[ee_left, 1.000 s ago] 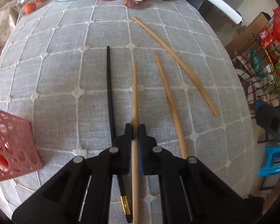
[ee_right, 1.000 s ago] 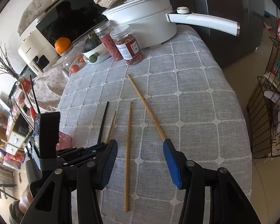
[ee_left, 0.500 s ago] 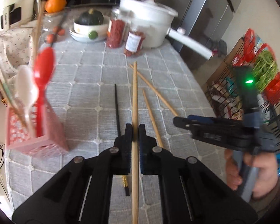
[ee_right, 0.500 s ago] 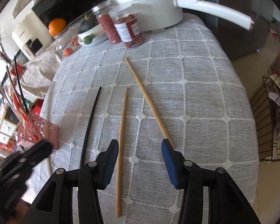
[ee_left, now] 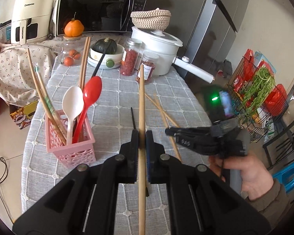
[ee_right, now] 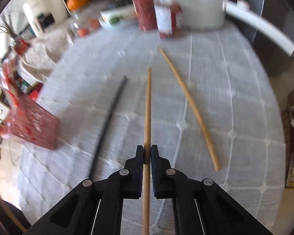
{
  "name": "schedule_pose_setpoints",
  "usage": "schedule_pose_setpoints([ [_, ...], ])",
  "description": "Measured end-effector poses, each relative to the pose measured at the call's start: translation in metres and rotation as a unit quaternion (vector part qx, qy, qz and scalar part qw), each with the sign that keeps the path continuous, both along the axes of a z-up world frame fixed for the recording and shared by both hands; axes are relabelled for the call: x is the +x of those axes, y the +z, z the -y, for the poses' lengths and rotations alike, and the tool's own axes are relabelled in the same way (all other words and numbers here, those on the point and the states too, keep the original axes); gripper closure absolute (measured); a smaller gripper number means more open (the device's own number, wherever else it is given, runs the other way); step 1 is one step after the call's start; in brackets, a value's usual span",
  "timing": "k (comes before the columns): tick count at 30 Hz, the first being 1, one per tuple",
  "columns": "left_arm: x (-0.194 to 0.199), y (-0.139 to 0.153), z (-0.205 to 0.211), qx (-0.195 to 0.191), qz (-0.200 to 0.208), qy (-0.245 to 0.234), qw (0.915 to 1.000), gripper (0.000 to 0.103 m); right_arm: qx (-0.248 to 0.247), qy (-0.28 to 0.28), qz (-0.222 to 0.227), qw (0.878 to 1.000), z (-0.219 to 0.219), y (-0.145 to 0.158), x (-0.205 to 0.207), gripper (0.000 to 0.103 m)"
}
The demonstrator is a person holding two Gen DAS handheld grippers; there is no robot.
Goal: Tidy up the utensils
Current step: 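Carry both wooden chopsticks to the pink basket and open the left gripper inside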
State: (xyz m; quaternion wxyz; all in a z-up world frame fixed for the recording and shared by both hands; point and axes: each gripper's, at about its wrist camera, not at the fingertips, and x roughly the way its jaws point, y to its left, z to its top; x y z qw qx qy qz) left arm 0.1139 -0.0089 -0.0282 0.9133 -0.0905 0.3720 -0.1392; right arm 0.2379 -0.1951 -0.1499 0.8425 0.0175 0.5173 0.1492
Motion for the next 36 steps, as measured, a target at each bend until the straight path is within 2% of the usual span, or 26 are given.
schedule_pose_setpoints([
  [2, -0.003, 0.003, -0.002, -0.001, 0.008, -0.002, 1.0000, 0.095, 0.025, 0.005, 0.048, 0.999, 0.003, 0.028, -0.009, 0.096],
  [5, -0.004, 0.004, -0.004, -0.003, 0.012, -0.001, 0.9999, 0.095, 0.050, -0.004, 0.078, 0.996, 0.012, 0.047, -0.019, 0.096],
  [15, -0.005, 0.008, -0.013, -0.019, 0.025, 0.002, 0.9995, 0.095, 0.071, -0.003, 0.103, 0.992, 0.007, 0.052, -0.028, 0.096],
  [17, -0.006, 0.014, -0.019, -0.026, 0.039, 0.006, 0.9989, 0.095, 0.082, -0.005, 0.124, 0.989, 0.008, 0.059, -0.033, 0.096],
  [19, -0.007, 0.023, -0.030, -0.036, 0.065, 0.017, 0.9971, 0.095, 0.089, -0.004, 0.167, 0.982, 0.008, 0.072, -0.043, 0.096],
  [21, -0.008, 0.035, -0.046, -0.052, 0.104, 0.038, 0.9924, 0.095, 0.090, 0.002, 0.231, 0.969, 0.005, 0.091, -0.061, 0.096],
  [23, -0.008, 0.044, -0.065, -0.059, 0.145, 0.072, 0.9850, 0.095, 0.098, 0.012, 0.301, 0.949, 0.001, 0.113, -0.083, 0.096],
  [25, -0.005, 0.047, -0.081, -0.071, 0.169, 0.103, 0.9776, 0.095, 0.116, 0.019, 0.331, 0.936, -0.003, 0.124, -0.096, 0.096],
  [28, 0.003, 0.044, -0.106, -0.096, 0.193, 0.152, 0.9644, 0.095, 0.129, 0.020, 0.349, 0.928, -0.006, 0.129, -0.105, 0.096],
  [30, 0.008, 0.038, -0.113, -0.103, 0.210, 0.167, 0.9578, 0.095, 0.114, 0.018, 0.366, 0.923, -0.010, 0.130, -0.109, 0.096],
  [32, 0.010, 0.035, -0.114, -0.102, 0.233, 0.178, 0.9506, 0.095, 0.083, 0.023, 0.390, 0.917, -0.019, 0.132, -0.115, 0.096],
  [36, 0.016, 0.026, -0.117, -0.088, 0.250, 0.203, 0.9427, 0.095, 0.081, 0.036, 0.390, 0.916, -0.025, 0.130, -0.119, 0.096],
])
